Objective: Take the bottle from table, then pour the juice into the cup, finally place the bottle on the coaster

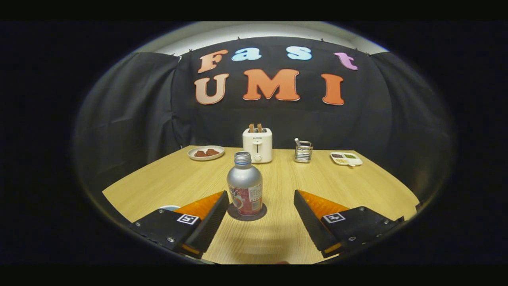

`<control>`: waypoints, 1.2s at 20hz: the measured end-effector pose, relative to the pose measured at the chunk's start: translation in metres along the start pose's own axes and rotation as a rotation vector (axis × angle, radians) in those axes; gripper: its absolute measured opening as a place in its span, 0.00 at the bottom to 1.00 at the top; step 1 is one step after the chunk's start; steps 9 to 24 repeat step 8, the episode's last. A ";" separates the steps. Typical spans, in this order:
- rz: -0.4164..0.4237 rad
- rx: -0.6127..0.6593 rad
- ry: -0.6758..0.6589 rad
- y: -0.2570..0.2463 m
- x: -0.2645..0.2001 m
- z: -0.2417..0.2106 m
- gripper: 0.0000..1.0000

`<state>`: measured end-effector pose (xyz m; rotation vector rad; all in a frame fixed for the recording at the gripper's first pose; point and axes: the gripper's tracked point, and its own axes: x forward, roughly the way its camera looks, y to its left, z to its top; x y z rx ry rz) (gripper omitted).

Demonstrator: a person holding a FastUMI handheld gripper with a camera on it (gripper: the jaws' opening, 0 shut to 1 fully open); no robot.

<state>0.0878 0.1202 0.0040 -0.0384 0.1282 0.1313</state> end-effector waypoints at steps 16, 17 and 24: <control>-0.051 -0.036 -0.031 -0.015 -0.033 0.006 0.97; -0.051 -0.036 -0.031 -0.015 -0.033 0.006 0.97; -0.051 -0.036 -0.031 -0.015 -0.033 0.006 0.97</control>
